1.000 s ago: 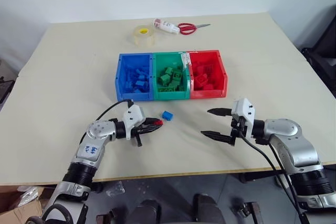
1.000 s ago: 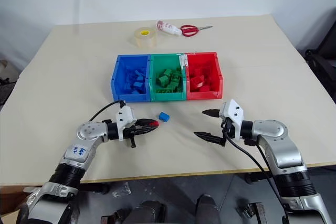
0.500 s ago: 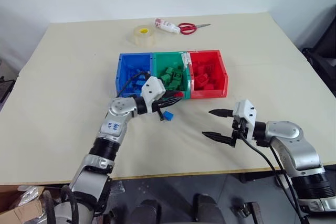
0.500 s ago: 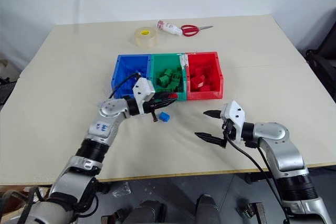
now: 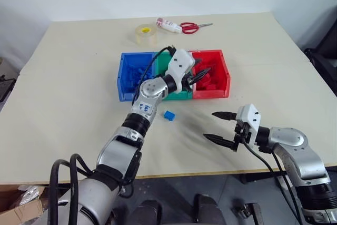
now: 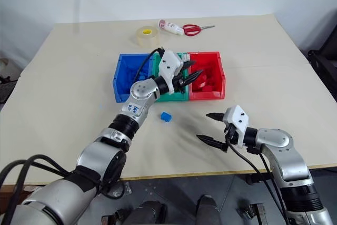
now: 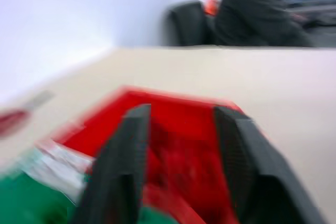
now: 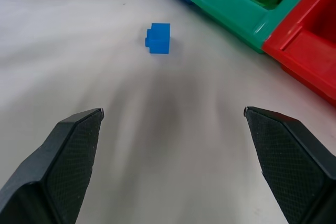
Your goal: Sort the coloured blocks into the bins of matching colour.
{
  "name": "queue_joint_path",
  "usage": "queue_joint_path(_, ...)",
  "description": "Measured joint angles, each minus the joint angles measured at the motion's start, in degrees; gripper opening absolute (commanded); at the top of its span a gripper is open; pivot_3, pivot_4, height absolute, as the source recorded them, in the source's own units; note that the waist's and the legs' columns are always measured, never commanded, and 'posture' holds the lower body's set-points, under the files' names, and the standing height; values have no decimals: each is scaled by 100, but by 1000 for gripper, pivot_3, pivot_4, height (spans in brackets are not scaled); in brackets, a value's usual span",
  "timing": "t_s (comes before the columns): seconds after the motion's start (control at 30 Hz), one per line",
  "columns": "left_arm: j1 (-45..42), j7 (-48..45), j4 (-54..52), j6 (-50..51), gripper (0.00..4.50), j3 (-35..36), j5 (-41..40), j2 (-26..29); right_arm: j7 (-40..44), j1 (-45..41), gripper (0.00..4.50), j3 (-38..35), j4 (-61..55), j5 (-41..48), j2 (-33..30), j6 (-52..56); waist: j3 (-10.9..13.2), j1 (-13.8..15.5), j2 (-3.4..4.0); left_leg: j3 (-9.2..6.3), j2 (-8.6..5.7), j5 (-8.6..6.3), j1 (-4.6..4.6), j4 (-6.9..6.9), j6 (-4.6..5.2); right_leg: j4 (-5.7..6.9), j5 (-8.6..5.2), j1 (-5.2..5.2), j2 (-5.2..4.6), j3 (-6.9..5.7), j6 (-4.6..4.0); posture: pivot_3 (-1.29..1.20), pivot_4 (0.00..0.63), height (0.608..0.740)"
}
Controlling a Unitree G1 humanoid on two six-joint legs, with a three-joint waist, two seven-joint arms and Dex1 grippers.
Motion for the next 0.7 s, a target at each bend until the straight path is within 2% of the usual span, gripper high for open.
queue_joint_path(0.03,0,-39,68,-83,3332,19,3,-26,-16,27,4500,-26,-28,2,0,7,0,-2,0,1,0,0,0,0,0,1,0,-1,0,0,0,0,150,740)
queue_joint_path(0.17,196,-377,160,-276,3332,86,-27,-5,-50,103,4500,-127,-43,12,-3,18,0,-9,0,0,0,0,-6,5,1,3,1,-5,0,0,1,0,150,740)
queue_joint_path(0.3,778,-958,-408,-148,3332,85,-129,278,-48,84,4500,-123,-36,10,-3,19,-1,-26,1,1,1,0,-14,7,1,10,1,-18,0,3,1,0,150,740)
queue_joint_path(0.53,2348,-1948,-2765,1156,3332,77,-484,1379,69,-208,4500,-62,135,0,4,-11,-3,-104,5,0,1,0,-40,14,1,33,3,-55,-3,8,-4,0,150,740)
queue_joint_path(0.57,2766,-2160,-3417,1563,3332,77,-631,1688,121,-282,4500,-2,206,-2,11,-22,-3,-134,5,0,2,0,-40,14,1,32,4,-55,-3,9,-6,0,150,740)
queue_joint_path(0.7,3798,-2635,-4782,2322,3332,142,-974,2534,255,-413,4500,107,440,-12,10,-49,-5,-156,9,-1,4,0,-38,12,1,34,6,-56,-2,9,-11,0,150,740)
